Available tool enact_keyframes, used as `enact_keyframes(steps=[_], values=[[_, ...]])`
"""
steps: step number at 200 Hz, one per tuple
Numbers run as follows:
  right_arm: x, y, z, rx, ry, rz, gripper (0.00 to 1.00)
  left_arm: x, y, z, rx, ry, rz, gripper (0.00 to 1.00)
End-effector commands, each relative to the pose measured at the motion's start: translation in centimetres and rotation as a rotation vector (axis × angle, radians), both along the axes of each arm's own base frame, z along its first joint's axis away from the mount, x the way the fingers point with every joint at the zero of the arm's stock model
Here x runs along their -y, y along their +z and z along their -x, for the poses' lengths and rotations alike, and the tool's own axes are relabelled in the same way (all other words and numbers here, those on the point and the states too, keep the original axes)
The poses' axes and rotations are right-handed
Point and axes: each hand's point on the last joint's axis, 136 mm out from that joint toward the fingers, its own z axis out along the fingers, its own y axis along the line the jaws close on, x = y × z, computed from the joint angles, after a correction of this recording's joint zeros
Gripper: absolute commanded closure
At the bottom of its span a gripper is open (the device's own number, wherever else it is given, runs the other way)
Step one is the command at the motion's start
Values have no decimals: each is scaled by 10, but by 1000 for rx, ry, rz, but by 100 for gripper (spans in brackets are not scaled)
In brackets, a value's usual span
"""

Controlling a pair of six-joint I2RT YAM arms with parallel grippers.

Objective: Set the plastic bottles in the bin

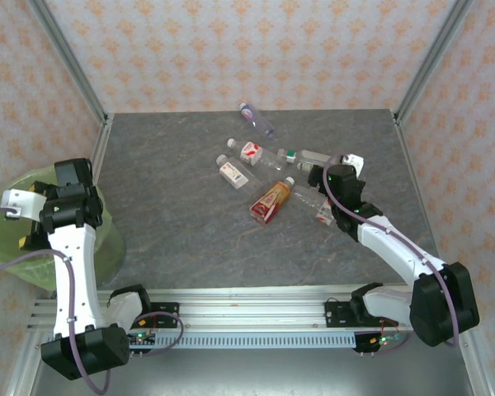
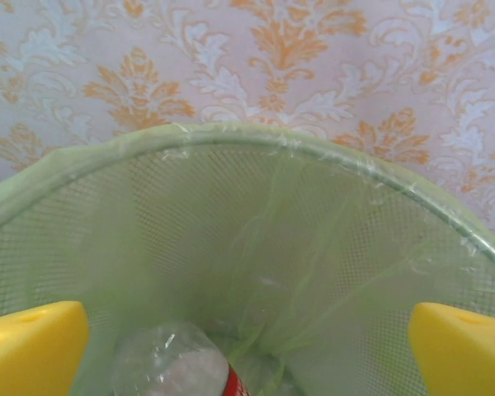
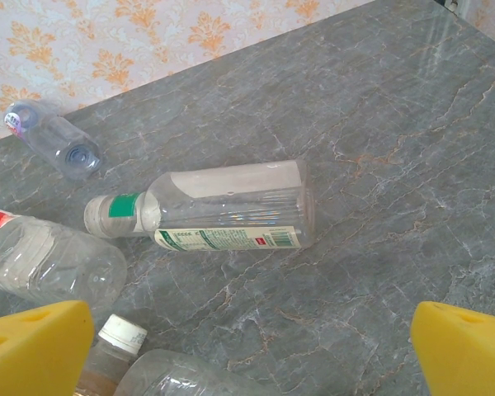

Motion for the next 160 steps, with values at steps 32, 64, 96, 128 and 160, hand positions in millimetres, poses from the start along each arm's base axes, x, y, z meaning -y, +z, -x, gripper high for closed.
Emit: enact_keyframes(steps=[32, 64, 96, 128, 160], values=[[-8, 2, -7, -33, 57, 53, 1, 2, 20, -9, 56, -91, 3, 0], [-20, -17, -5, -202, 189, 166, 1, 14, 19, -49, 110, -324, 73, 0], [-15, -42, 5, -437, 275, 321, 1, 30, 22, -86, 169, -528, 125, 0], [-6, -64, 20, -614, 366, 418, 1, 40, 27, -104, 182, -630, 161, 0], [5, -79, 37, -754, 443, 353, 1, 53, 34, -115, 214, -733, 172, 0]])
